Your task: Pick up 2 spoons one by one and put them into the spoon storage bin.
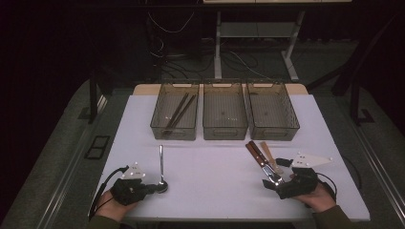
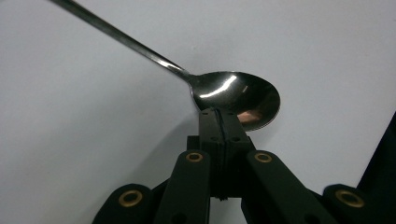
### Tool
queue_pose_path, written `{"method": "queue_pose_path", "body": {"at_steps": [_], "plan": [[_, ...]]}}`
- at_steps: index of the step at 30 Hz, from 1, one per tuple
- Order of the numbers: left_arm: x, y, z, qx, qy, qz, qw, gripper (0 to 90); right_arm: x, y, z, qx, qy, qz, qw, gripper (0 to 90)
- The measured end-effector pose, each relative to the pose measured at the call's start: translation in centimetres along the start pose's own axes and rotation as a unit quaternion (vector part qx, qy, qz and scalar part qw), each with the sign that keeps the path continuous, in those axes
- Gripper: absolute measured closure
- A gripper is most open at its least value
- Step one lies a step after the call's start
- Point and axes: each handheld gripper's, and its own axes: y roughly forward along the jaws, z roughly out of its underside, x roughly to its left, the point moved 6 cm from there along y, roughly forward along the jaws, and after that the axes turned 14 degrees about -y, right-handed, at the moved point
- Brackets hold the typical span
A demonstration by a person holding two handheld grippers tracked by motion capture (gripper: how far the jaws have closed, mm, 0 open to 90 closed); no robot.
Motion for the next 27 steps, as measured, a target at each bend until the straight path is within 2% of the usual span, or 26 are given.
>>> {"method": "queue_pose_path", "body": {"at_steps": [14, 27], "plan": [[-1.3, 1.1, -1.1, 0.0, 0.018, 0.018, 0.9997, 89.0, 0.0, 0.0, 0.0, -0.001, -0.003, 0.001, 1.0, 2.4], [-2.3, 2.4, -2.2, 0.008, 0.041, 0.024, 0.9988, 89.0, 0.0, 0.0, 0.0, 0.001, 0.001, 0.0, 1.0, 2.4]]}}
